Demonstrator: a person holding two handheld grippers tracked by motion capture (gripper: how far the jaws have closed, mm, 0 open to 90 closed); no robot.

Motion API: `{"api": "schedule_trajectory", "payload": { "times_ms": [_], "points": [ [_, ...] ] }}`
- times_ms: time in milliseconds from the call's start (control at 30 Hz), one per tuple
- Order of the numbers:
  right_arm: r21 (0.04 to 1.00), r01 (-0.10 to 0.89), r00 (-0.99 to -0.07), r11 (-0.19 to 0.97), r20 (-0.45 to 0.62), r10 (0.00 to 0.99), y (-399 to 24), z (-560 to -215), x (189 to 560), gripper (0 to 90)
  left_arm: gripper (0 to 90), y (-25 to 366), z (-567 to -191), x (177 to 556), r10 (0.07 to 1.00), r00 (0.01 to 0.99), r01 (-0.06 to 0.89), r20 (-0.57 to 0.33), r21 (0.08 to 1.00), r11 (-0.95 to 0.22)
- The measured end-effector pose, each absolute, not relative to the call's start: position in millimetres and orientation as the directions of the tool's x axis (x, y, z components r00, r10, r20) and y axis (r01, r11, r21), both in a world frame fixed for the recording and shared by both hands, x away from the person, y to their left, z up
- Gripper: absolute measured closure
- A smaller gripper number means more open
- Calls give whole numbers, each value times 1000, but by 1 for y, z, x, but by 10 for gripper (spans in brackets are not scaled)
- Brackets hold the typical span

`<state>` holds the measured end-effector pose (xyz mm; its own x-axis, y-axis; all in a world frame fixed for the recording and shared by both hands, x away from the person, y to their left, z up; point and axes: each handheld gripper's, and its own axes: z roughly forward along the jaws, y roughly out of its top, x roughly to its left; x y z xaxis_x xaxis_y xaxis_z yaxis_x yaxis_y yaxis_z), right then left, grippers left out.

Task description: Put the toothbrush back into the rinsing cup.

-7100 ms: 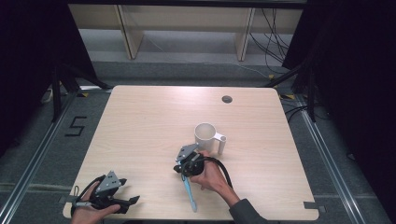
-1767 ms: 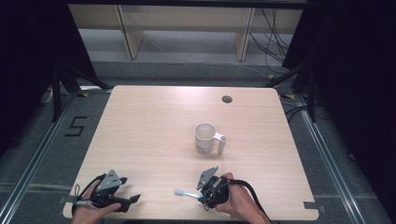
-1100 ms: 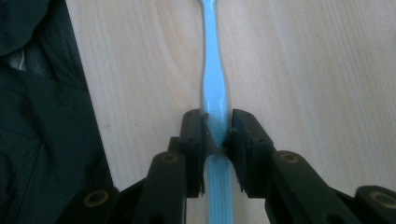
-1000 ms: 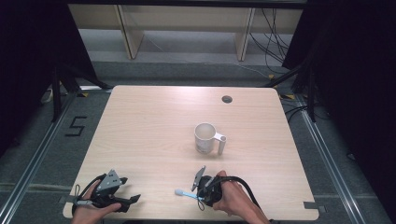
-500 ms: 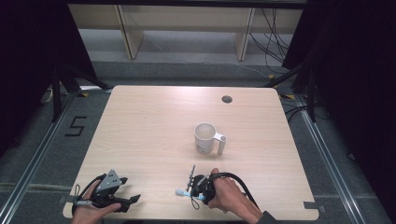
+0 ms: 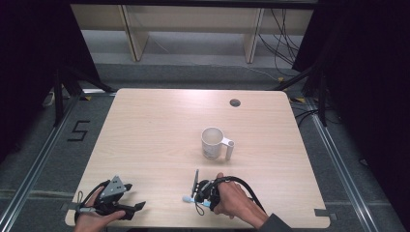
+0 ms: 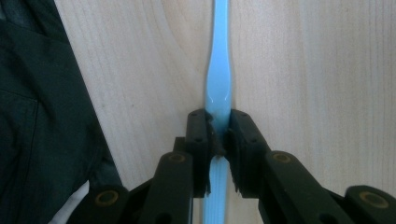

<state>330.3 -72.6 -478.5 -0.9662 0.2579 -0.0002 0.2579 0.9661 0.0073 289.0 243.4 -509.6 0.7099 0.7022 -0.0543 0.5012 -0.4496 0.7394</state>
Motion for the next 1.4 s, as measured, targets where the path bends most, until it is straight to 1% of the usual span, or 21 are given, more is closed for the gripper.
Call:
{"api": "schedule_trajectory", "payload": {
  "times_ms": [33,67,133,167,200,233,267,333,367,467,533,667,700,733,867,900,1000,1033,1067,1100,1400],
  "points": [
    [7,258,-966,966,0,258,-73,-478,330,793,183,243,-509,289,700,712,499,-54,740,-451],
    [-18,250,-968,968,-8,250,-71,-477,330,794,183,243,-509,289,700,712,498,-55,742,-449],
    [8,257,-967,966,-5,257,-72,-479,329,795,183,244,-509,289,701,711,498,-51,741,-451],
    [-6,249,-969,969,-14,249,-72,-477,329,795,183,244,-509,289,702,711,499,-52,741,-450],
    [11,211,-977,977,-32,211,-72,-477,331,795,184,244,-509,289,702,710,499,-52,741,-450],
    [20,205,-978,978,-36,206,-73,-477,331,795,184,243,-509,289,700,712,499,-55,741,-450],
    [4,244,-970,970,-20,244,-75,-476,329,795,183,243,-509,289,702,711,499,-53,740,-450],
    [14,244,-969,970,-29,245,-78,-476,330,795,184,243,-509,289,702,711,499,-54,741,-449],
    [31,269,-963,963,-29,270,-79,-475,329,795,183,243,-509,290,700,712,501,-54,738,-452],
    [69,263,-964,962,-17,264,-84,-470,331,796,184,243,-509,290,701,711,499,-54,741,-449],
    [74,253,-967,965,-20,255,-85,-467,332,796,183,243,-509,290,702,710,499,-54,742,-448],
    [106,270,-962,957,-24,273,-88,-462,332,796,183,243,-509,290,700,713,496,-50,741,-453],
    [122,255,-966,959,-23,259,-89,-459,334,796,184,243,-509,290,699,713,496,-51,742,-451],
    [132,276,-959,952,-20,281,-90,-457,333,796,183,243,-509,290,699,713,495,-50,742,-452],
    [188,290,-954,938,-23,299,-94,-445,336,796,183,243,-509,290,701,711,499,-57,742,-447],
    [221,309,-946,925,-28,322,-96,-441,336,796,183,243,-509,290,699,713,496,-52,742,-451],
    [290,308,-943,906,-30,331,-101,-434,340,796,184,243,-509,290,699,713,496,-51,742,-451],
    [303,327,-937,895,-21,349,-102,-432,339,796,183,243,-509,290,700,713,496,-51,742,-451],
    [342,337,-934,877,3,358,-103,-430,339,796,183,243,-510,290,700,712,497,-52,742,-450],
    [389,314,-938,866,-12,346,-106,-429,342,796,183,243,-510,291,697,715,495,-53,743,-451],
    [509,346,-911,788,-18,412,-120,-421,353,796,183,243,-509,290,699,713,496,-51,742,-452]
  ]
}}
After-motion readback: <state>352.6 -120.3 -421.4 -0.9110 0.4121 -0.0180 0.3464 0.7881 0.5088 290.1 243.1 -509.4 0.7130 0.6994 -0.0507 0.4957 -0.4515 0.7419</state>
